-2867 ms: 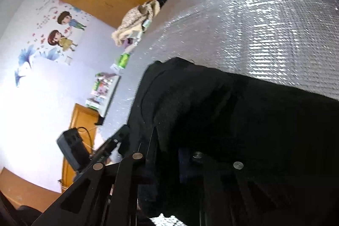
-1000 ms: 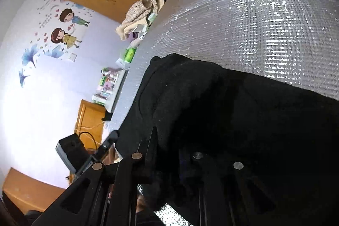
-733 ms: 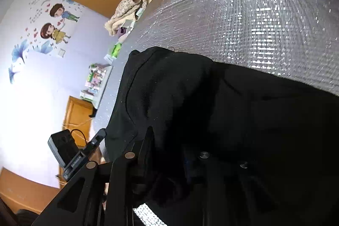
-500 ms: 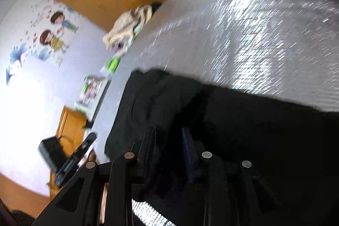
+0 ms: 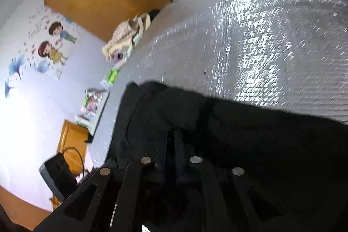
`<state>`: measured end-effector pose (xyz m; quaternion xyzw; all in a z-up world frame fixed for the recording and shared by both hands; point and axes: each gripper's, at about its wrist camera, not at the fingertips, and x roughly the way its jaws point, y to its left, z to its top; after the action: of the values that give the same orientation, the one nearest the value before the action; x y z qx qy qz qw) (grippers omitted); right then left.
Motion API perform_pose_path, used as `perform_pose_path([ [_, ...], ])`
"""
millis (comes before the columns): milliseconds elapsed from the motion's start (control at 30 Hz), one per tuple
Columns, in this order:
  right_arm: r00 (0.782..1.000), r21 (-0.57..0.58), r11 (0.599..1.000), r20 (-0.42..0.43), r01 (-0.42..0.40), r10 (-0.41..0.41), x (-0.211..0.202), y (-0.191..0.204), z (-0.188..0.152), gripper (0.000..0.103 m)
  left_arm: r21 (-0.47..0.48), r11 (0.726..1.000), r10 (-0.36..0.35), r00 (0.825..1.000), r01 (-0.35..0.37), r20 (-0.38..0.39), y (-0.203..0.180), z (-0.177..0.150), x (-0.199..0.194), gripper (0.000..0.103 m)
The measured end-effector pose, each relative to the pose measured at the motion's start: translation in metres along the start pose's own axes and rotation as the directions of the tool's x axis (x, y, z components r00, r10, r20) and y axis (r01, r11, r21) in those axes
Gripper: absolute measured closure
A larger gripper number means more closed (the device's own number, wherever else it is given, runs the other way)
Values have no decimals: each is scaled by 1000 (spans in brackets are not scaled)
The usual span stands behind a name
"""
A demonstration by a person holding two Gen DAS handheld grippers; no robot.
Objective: Fold clothes
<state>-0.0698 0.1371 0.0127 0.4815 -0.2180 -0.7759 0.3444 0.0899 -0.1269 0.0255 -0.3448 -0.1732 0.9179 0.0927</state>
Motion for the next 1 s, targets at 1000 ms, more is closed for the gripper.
perform_pose_path([
  [1000, 999, -120, 992, 25, -25, 28, 5, 38, 4, 92, 53, 998, -13, 998, 17, -69, -43, 42, 57, 101],
])
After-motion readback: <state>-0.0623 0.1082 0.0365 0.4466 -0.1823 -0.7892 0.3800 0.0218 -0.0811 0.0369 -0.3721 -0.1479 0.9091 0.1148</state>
